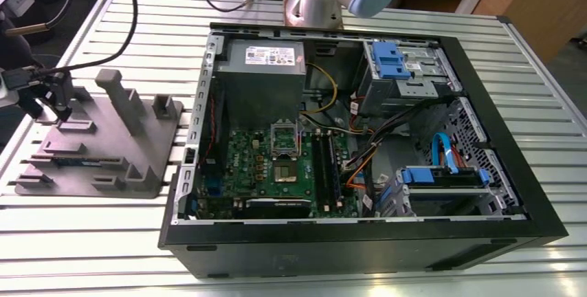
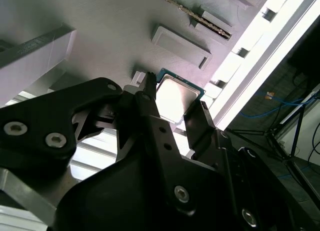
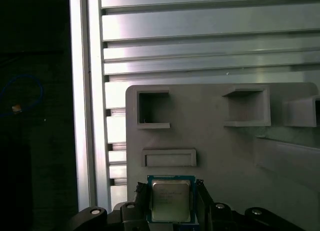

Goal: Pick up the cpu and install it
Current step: 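Pick up the cpu and move it towards the insertion slot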

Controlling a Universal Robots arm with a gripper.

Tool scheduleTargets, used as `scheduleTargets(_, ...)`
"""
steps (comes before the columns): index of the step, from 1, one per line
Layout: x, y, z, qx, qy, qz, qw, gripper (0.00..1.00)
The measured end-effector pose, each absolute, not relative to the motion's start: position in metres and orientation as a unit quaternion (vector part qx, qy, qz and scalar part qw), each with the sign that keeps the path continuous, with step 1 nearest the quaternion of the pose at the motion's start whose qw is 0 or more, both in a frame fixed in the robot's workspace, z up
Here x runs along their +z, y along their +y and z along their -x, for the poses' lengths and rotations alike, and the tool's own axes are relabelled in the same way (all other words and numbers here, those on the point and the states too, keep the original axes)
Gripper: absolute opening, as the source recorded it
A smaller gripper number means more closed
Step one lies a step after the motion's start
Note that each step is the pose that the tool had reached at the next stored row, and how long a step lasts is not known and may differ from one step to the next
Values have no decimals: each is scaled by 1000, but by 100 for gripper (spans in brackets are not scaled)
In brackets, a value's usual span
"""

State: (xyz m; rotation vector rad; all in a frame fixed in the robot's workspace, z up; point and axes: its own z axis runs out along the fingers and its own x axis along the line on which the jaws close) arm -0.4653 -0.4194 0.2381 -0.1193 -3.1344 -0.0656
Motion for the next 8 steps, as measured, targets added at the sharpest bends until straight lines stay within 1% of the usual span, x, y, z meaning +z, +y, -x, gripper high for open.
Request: scheduleTargets(8,242,-419,465,-21,-999,38,2,47)
